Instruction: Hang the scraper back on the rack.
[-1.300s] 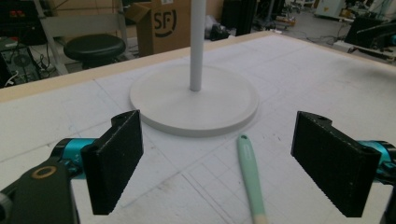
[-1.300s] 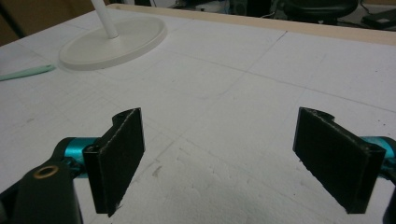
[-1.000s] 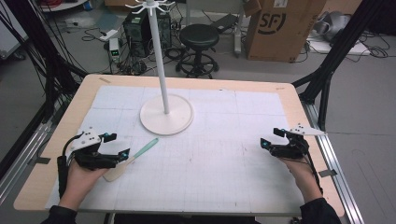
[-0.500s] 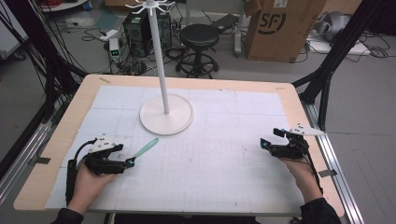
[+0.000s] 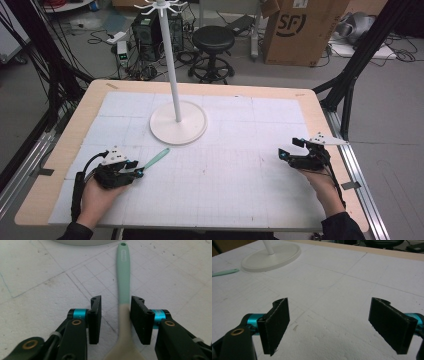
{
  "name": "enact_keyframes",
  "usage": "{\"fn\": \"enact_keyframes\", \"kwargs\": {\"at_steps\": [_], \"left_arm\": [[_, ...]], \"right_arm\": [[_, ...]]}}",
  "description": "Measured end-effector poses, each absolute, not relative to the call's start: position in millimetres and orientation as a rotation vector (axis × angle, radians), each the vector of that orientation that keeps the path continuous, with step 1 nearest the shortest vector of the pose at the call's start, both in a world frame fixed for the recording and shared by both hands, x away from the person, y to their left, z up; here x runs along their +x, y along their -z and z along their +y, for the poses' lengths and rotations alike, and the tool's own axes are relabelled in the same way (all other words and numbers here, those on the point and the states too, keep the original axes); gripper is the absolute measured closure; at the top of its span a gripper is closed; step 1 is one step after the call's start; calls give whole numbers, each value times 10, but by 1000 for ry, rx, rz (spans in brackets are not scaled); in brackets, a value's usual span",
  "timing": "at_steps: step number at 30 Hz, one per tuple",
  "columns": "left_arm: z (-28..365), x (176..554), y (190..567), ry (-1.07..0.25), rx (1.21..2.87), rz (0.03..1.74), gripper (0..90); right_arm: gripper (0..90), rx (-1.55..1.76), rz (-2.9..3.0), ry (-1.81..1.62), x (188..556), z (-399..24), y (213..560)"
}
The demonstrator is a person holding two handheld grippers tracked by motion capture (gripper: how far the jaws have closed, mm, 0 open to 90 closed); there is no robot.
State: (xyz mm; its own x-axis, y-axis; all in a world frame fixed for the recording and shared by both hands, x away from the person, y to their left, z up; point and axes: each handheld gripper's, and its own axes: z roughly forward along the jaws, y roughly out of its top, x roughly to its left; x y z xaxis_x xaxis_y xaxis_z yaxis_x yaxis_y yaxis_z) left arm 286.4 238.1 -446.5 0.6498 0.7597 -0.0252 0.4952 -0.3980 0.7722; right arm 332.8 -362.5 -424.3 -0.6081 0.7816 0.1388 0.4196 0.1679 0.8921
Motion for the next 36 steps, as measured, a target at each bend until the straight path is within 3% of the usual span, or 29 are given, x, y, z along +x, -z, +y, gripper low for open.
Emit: {"fn": "enact_keyframes", "kwargs": {"at_steps": [8,13,27,36], "left_arm": [[2238,2798,4437,-510,2129,982,727],[2245,2800,4445,-479,2111,992,790],[2335,2843,4434,-360,2045,1002,808],[2367,2791,4104,-363,1931,946,808]], "right_arm": [[160,1135,2106,-1416,3332,-3616,4249],[160,1134,2107,-1412,3332,-3611,4251],[160,1135,2110,-1412,3332,-3619,4250],[160,1132,2107,-1414,3328,-3609,4247]]}}
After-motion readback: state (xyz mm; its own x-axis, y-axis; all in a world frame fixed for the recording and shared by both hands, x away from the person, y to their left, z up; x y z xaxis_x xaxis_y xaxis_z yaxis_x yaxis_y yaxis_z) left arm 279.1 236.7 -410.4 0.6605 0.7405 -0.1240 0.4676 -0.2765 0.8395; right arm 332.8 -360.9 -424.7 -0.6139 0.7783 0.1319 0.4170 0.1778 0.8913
